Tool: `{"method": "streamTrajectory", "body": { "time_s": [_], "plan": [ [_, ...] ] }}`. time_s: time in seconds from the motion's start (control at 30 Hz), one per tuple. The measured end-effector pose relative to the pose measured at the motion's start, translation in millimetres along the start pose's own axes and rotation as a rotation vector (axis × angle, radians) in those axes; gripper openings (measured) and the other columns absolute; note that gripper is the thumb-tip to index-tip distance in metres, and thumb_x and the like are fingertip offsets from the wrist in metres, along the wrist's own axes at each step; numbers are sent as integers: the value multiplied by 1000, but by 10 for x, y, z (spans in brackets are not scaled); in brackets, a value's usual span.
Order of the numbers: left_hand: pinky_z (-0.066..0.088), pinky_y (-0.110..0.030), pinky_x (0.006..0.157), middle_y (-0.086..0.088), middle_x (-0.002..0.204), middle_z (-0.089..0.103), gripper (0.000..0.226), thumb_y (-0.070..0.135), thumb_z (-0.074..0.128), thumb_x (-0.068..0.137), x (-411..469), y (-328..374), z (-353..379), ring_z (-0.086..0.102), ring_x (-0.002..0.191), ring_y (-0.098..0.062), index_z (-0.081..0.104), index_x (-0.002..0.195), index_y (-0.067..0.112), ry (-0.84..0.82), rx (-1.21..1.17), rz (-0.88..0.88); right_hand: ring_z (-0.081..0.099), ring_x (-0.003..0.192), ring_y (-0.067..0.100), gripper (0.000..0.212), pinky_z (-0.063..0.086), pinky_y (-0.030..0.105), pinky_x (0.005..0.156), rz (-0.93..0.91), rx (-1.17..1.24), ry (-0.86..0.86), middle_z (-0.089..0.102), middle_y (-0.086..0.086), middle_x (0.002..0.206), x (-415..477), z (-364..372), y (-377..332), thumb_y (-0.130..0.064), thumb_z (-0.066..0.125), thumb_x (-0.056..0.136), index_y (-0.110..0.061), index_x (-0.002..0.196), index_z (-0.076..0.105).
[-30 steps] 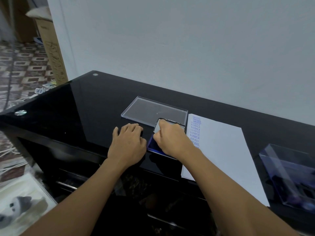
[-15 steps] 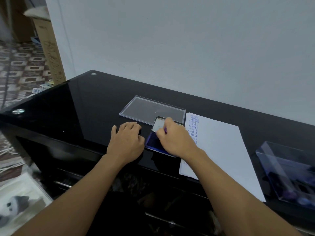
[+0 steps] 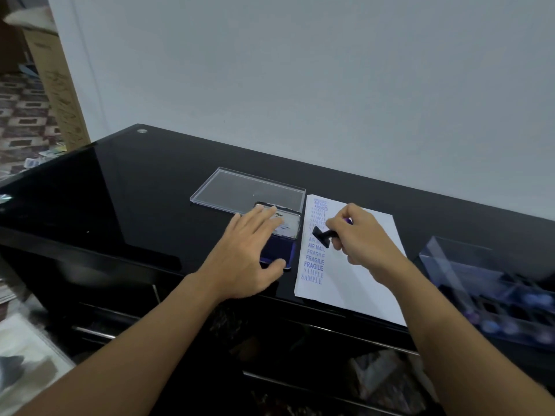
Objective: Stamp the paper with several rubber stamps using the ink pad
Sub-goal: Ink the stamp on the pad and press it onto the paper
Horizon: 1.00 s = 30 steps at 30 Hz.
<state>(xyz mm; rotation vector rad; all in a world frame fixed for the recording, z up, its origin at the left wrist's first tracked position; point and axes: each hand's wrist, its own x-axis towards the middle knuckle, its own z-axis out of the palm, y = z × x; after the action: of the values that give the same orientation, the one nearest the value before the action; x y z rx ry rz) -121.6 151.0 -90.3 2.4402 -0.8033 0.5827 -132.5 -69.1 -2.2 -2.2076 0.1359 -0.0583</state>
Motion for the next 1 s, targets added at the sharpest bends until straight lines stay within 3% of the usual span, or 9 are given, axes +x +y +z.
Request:
{"method": "streamTrajectory", "body": {
  "time_s": [0.2,0.37,0.5,0.8,1.0],
  "plan": [
    [12,-54,123,7,166,18,81,54,55,84,-21,149,36,0,154,-11,29,155,26,-134,-46,62,41,47,9,17,31,26,50,9,-130,-70,53,0,60,-200,-61,149,-23,52,91,-8,83,53],
    [3,-52,125,10,168,2,87,57,53,86,-30,192,102,-14,152,-7,12,159,31,-227,-7,40,46,64,17,20,36,29,59,-132,-348,-138,56,4,74,-293,-3,131,-23,50,92,-9,79,48],
    [4,-52,124,10,168,2,87,59,49,87,-33,184,126,-14,152,-6,11,160,30,-223,-13,31,46,67,18,21,36,30,58,-213,-503,-180,57,5,78,-327,97,104,-26,52,93,-12,78,46],
    [2,-50,125,8,168,2,85,64,38,87,-31,180,166,-12,153,-10,12,159,29,-232,14,11,46,64,20,21,33,31,54,-264,-597,-206,56,6,74,-310,223,70,-26,53,91,-13,77,45],
    [5,-55,123,6,168,7,83,60,44,86,-33,176,185,-8,154,-14,17,158,28,-200,50,14,44,62,15,26,29,28,52,-293,-634,-216,50,1,69,-311,263,39,-24,53,91,-20,71,38]
  ]
}}
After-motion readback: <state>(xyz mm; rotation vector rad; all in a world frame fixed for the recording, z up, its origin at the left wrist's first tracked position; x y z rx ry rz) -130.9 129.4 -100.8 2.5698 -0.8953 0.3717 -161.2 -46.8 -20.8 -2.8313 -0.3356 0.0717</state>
